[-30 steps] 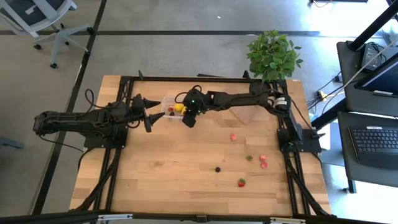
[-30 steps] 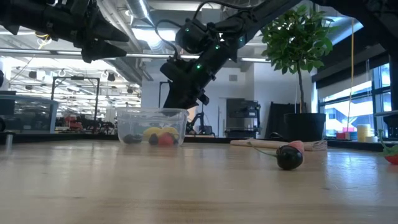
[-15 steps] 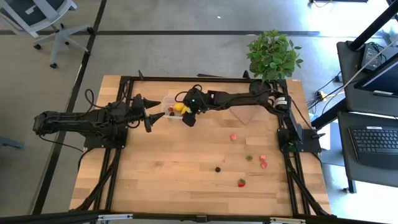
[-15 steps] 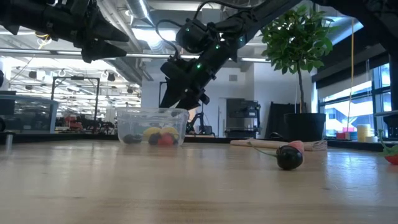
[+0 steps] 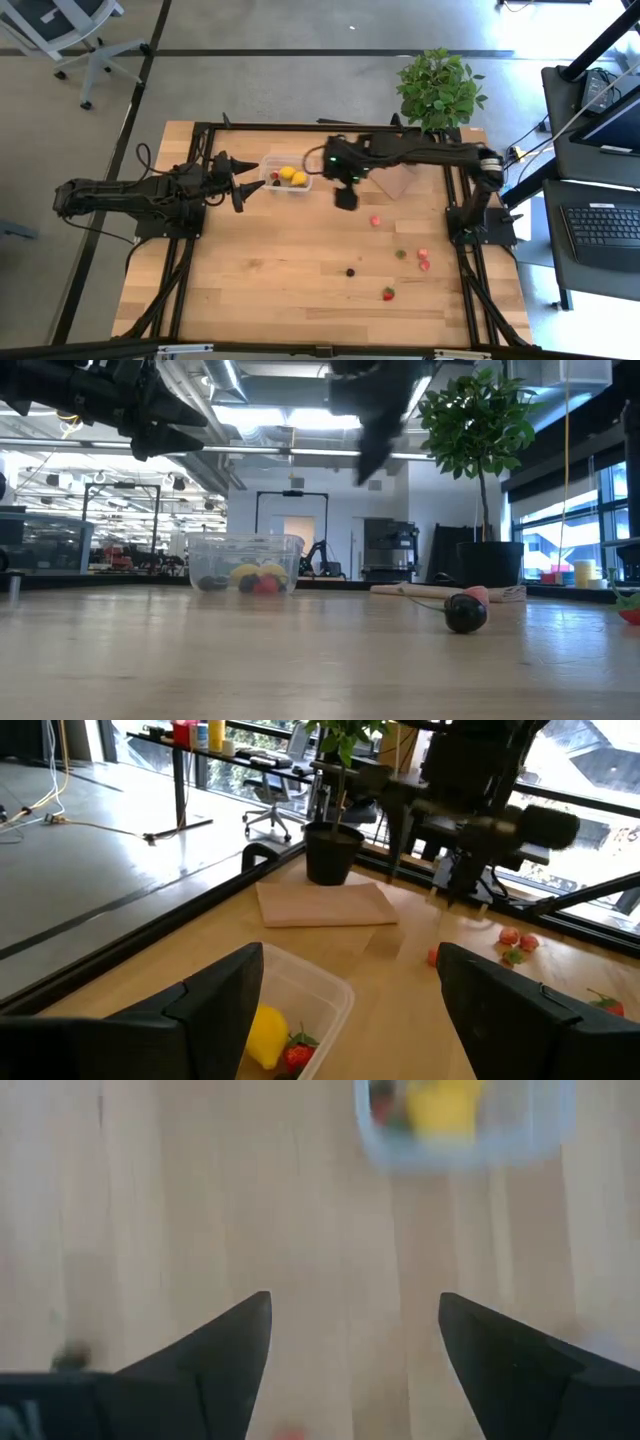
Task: Pick and placing Produce into tupperware
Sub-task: Put the pink peach into the transparent bin
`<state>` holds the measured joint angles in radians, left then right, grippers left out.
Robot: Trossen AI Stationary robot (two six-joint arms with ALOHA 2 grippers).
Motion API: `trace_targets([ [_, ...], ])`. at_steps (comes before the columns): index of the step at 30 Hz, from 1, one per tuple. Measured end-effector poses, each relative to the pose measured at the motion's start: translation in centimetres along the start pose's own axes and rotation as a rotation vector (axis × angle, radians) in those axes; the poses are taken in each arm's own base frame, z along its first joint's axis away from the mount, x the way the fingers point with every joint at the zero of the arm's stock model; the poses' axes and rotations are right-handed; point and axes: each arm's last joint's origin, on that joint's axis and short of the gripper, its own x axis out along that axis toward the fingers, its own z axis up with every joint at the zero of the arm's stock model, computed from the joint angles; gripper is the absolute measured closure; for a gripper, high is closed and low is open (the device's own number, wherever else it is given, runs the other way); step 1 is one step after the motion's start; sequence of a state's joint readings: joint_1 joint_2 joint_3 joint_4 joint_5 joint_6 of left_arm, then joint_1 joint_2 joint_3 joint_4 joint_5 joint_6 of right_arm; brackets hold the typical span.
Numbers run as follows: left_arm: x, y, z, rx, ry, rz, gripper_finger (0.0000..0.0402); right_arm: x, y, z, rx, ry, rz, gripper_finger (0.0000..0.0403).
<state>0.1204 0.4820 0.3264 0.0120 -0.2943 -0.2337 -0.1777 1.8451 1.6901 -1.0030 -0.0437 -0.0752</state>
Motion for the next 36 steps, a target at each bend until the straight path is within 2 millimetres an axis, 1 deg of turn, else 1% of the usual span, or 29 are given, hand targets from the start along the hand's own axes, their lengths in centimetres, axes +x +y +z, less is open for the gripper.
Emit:
trace_targets([
  [3,0.0,0.0,0.0,0.0,0.001,-0.001,0.0111,-2.1,0.5,-2.4,0.061,0.036,-0.002,0.0115],
  [5,0.0,0.0,0.0,-0.003,0.0,-0.002,0.0111,-3.0,0.9,-4.1,0.104,0.035,-0.002,0.0115],
  [7,0.0,0.0,0.0,-0.023,0.001,-0.002,0.0111,-3.5,1.4,-5.8,0.133,0.01,0.005,0.0115],
  [9,0.0,0.0,0.0,-0.028,-0.001,-0.003,0.0111,-3.4,1.9,-7.5,0.148,-0.013,0.013,0.0115],
  [12,0.0,0.0,0.0,-0.025,-0.001,-0.003,0.0111,-2.4,2.4,-9.6,0.143,-0.072,0.019,0.0115],
  [14,0.0,0.0,0.0,-0.022,-0.001,-0.002,0.0111,-1.3,2.9,-11.0,0.125,-0.085,0.026,0.0115],
  [20,0.0,0.0,0.0,-0.02,0.0,-0.002,0.0111,3.4,3.8,-14.9,0.098,-0.031,0.037,0.0115],
  [23,0.0,0.0,0.0,-0.018,0.002,-0.002,0.0111,5.3,4.1,-16.7,0.091,-0.019,0.041,0.0115],
  [28,0.0,0.0,0.0,-0.017,0.005,-0.001,0.0111,6.5,4.0,-18.2,0.093,-0.027,-0.015,0.0115],
  [36,0.0,0.0,0.0,-0.017,0.005,-0.001,0.0111,7.1,4.0,-18.8,0.086,-0.04,-0.005,0.0115],
])
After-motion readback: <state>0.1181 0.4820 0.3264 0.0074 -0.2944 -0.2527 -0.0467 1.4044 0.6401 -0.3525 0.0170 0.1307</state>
